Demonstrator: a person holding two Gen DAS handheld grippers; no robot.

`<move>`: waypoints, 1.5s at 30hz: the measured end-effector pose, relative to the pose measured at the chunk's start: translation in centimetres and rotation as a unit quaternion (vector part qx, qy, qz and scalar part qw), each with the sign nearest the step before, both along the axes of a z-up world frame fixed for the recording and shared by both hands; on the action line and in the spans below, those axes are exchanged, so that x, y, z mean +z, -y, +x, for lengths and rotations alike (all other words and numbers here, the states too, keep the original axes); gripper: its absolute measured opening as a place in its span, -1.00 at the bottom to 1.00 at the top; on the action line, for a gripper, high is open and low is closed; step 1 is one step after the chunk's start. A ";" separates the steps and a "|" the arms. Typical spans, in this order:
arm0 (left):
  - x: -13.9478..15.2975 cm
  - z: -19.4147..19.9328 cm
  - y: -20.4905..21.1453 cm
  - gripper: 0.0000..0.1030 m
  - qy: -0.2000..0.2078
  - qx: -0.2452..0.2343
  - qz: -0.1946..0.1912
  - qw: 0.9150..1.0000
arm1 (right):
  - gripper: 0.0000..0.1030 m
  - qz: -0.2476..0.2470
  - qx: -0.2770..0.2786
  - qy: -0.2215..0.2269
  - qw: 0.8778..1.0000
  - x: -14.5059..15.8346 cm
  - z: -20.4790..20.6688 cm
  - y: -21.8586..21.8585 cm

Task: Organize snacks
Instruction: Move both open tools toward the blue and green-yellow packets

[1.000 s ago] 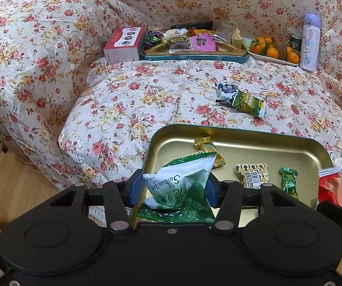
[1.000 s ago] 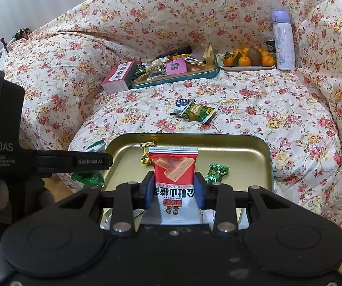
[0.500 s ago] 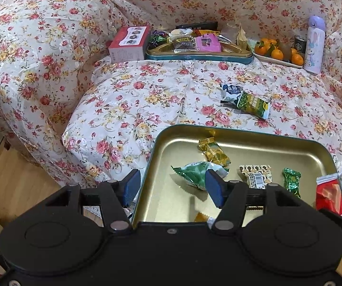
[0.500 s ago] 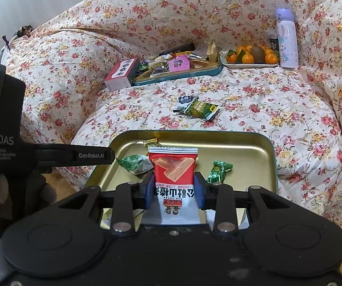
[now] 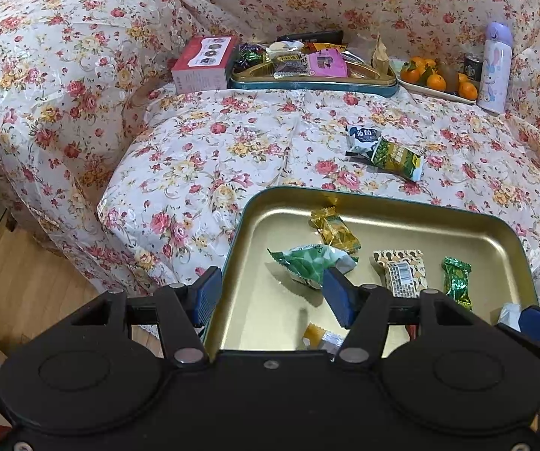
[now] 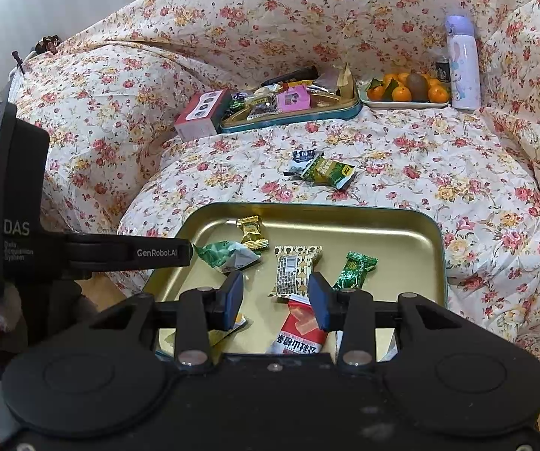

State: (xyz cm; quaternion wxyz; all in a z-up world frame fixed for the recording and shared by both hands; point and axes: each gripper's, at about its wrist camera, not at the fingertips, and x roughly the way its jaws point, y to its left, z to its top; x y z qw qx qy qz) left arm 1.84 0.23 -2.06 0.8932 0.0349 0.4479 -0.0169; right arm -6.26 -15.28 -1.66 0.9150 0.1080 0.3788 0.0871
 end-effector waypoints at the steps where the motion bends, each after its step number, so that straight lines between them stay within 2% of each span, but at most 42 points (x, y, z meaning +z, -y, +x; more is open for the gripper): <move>1: 0.0 0.0 0.0 0.25 -0.001 -0.001 0.000 1.000 | -0.19 0.000 0.000 -0.002 1.000 0.0 0.0 0.0; 14: -0.2 -0.7 0.7 0.24 -0.011 -0.014 0.005 1.000 | -0.18 -0.008 -0.018 -0.019 1.000 -0.5 0.5 0.3; 18: -0.2 -0.9 0.9 0.24 -0.011 -0.018 0.008 1.000 | -0.14 -0.017 -0.027 -0.023 0.999 -0.8 0.6 0.4; 23: -0.2 -1.0 1.1 0.24 -0.012 -0.022 0.010 1.000 | -0.09 -0.053 -0.045 -0.016 0.997 -1.1 0.8 0.4; 27: -0.4 -1.1 1.3 0.24 -0.018 -0.026 0.011 0.999 | -0.07 -0.047 -0.055 -0.026 0.997 -1.6 1.2 1.2; 38: -1.2 -1.1 1.5 0.24 -0.058 -0.044 -0.012 0.997 | -0.02 -0.043 -0.067 -0.045 0.996 -2.6 1.7 2.1; 43: -1.7 -0.6 1.8 0.23 -0.093 -0.073 -0.030 0.993 | -0.02 -0.031 -0.064 -0.062 0.996 -3.3 2.3 2.3; 45: -1.8 -0.3 2.0 0.15 -0.107 -0.085 -0.035 0.990 | -0.01 -0.028 -0.064 -0.068 0.995 -3.4 2.6 2.4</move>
